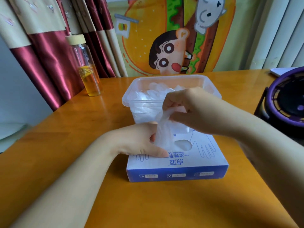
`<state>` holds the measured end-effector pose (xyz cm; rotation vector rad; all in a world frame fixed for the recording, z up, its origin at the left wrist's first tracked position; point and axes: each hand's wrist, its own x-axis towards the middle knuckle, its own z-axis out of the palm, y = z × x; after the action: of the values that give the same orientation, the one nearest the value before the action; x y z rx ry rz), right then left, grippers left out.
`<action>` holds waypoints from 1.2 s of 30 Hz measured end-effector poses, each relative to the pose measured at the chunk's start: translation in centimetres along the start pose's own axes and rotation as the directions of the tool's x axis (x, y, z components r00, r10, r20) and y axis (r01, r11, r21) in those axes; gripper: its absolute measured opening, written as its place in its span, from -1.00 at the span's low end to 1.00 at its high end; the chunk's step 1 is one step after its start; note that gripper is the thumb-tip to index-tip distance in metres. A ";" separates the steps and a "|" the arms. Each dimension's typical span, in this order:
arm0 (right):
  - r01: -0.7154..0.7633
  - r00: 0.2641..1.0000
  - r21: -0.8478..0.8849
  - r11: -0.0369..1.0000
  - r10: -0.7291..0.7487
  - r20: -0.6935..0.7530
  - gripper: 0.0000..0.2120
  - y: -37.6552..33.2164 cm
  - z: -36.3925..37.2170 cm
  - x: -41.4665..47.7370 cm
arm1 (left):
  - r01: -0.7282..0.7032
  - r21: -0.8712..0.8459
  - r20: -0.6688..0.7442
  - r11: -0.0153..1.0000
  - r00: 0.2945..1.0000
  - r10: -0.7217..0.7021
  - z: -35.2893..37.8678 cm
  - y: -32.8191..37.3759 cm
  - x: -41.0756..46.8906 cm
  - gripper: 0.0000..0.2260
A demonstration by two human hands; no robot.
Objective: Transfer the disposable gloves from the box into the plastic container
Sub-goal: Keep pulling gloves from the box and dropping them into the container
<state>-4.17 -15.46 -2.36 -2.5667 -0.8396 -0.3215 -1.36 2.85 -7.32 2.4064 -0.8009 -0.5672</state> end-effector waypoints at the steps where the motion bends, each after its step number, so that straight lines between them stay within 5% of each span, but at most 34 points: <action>1: 0.000 0.999 0.023 1.000 0.001 -0.042 -0.91 -0.1 0.0 0.0 | -0.005 -0.008 0.002 1.000 1.000 0.005 0.0 0.3 -0.2 -0.72; 11: -0.018 0.859 0.193 0.981 0.114 -0.498 -0.92 -2.0 -3.6 -0.1 | 0.005 0.008 -0.093 1.000 0.996 -0.005 0.5 0.1 -0.9 -0.60; 15: -0.017 0.843 0.335 0.942 0.194 -0.501 -0.93 -3.3 -5.7 0.7 | 0.002 0.012 -0.102 1.000 0.995 -0.001 -0.1 1.0 -1.2 -0.63; 18: -0.034 0.862 0.466 0.884 0.263 -0.435 -0.84 -3.4 -6.0 1.1 | -0.099 -0.201 -0.124 0.975 0.989 0.075 -1.5 2.0 -2.0 -0.69; 20: -0.058 0.876 0.588 0.807 0.324 -0.359 -0.76 -3.2 -6.1 1.2 | -0.213 -0.472 -0.142 0.856 0.976 0.164 -2.7 2.4 -3.0 -0.64; 23: -0.084 0.912 0.782 0.617 0.365 -0.190 -0.63 -3.1 -6.5 1.3 | -0.273 -0.796 -0.153 0.540 0.954 0.256 -4.3 2.5 -3.4 -0.35; 26: -0.137 0.946 0.851 0.508 0.322 -0.040 -0.47 -2.8 -7.2 1.5 | -0.305 -0.881 -0.222 0.361 0.941 0.254 -5.4 3.3 -2.6 -0.30; 29: -0.176 0.963 0.808 0.563 0.267 0.023 -0.33 -2.5 -7.7 1.7 | -0.383 -0.888 -0.387 0.253 0.921 0.037 -5.9 5.2 -1.5 -0.51; 32: -0.173 0.953 0.791 0.586 0.302 -0.015 -0.26 -2.0 -8.0 1.8 | -0.484 -0.814 -0.535 0.321 0.840 -0.091 -6.3 5.9 -0.7 -0.81; 36: -0.123 0.888 0.849 0.514 0.439 -0.137 -0.32 -0.7 -8.1 2.4 | -0.478 -0.533 -0.721 0.698 0.688 -0.079 -7.5 5.1 -0.4 -0.64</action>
<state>-3.43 -17.44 5.81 -1.6177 -0.2785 -0.1814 0.25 2.26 1.59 1.5528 -0.3946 0.1816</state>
